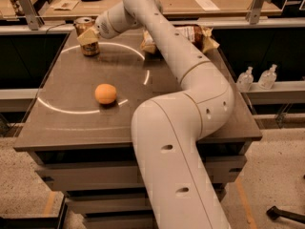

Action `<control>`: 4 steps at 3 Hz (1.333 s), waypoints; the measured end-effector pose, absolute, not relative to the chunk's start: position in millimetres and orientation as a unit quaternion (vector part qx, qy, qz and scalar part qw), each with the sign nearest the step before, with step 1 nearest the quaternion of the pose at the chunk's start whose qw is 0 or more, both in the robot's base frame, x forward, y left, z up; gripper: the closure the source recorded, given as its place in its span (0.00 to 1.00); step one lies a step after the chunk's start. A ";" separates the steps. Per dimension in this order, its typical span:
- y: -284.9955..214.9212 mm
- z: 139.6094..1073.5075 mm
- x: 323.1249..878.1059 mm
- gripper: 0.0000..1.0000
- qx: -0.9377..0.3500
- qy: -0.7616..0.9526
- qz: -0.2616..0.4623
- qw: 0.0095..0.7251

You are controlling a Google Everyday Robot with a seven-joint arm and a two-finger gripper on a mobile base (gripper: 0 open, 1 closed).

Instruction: Knock orange can over

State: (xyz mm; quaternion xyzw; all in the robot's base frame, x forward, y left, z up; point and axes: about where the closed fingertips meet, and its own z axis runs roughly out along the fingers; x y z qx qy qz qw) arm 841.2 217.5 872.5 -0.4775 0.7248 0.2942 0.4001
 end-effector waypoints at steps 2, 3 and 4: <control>217.5 872.6 841.2 1.00 -0.477 0.725 0.294 0.400; 217.5 872.6 841.2 1.00 -0.478 0.725 0.294 0.400; 210.3 889.0 841.6 1.00 -0.500 0.705 0.267 0.427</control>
Offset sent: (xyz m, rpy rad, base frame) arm -0.0793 -0.0673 0.1114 -0.2876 -0.7956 0.0517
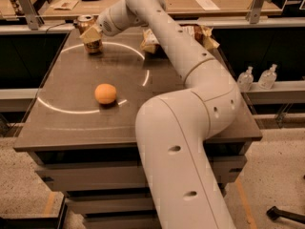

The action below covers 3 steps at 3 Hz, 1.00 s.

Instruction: Knock orange can over

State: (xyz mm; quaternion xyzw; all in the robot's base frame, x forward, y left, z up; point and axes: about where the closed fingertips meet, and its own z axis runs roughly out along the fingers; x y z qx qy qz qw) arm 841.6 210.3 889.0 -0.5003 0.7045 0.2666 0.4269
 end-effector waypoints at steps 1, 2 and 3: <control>194.1 940.0 832.7 1.00 -0.559 0.648 0.170 0.488; 184.2 982.9 794.9 1.00 -0.657 0.563 0.034 0.500; 182.3 939.9 764.9 1.00 -0.771 0.479 -0.071 0.414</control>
Offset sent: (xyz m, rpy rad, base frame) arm -0.1086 -0.0580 0.1069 -0.9102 -1.1039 0.4945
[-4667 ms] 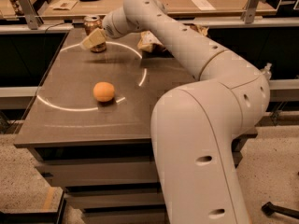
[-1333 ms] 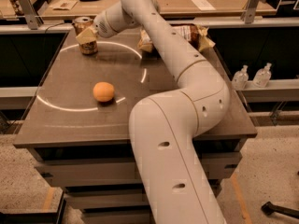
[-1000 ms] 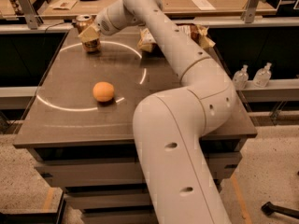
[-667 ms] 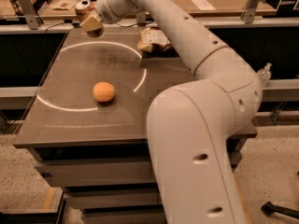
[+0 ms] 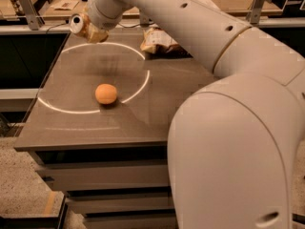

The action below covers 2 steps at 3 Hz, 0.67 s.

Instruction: Knock orange can over

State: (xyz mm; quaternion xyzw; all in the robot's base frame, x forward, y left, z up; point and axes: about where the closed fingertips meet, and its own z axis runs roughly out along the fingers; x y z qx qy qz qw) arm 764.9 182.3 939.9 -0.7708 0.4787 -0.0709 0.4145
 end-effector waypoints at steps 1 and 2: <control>181.1 886.4 753.3 1.00 -0.848 0.395 -0.137 0.326; 177.6 854.7 758.4 1.00 -0.877 0.355 -0.182 0.268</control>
Offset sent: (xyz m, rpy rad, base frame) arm 0.0019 -0.0119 -0.1157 -0.6370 -0.1772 0.2257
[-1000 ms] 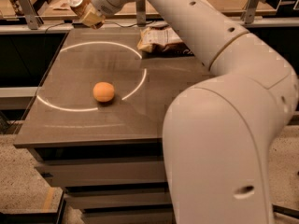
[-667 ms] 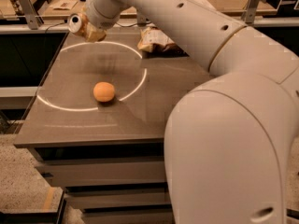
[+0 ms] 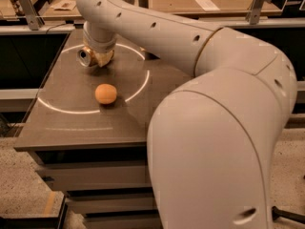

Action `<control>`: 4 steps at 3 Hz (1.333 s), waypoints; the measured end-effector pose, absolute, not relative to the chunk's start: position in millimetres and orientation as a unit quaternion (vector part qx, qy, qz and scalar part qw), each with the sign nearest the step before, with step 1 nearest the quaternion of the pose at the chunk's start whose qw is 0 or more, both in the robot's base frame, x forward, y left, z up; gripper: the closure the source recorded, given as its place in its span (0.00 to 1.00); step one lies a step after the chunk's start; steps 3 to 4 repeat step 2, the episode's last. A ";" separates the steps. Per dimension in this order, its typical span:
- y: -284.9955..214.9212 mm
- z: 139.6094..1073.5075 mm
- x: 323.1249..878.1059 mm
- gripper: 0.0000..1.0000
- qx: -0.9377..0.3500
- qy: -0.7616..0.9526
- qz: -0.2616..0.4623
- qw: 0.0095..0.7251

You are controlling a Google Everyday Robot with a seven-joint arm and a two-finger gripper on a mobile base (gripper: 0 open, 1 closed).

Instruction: Knock orange can over

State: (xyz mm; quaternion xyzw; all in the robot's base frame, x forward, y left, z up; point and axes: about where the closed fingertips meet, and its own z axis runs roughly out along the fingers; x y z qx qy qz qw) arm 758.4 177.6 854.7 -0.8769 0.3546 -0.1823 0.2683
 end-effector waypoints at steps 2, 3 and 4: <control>170.0 838.9 769.0 0.58 -0.880 0.350 -0.221 0.233; 170.0 838.9 769.0 0.58 -0.880 0.350 -0.221 0.233; 170.0 838.9 769.0 0.58 -0.880 0.350 -0.221 0.233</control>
Offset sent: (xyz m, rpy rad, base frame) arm 0.0251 -0.0208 -0.0204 0.1282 0.3751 -0.2282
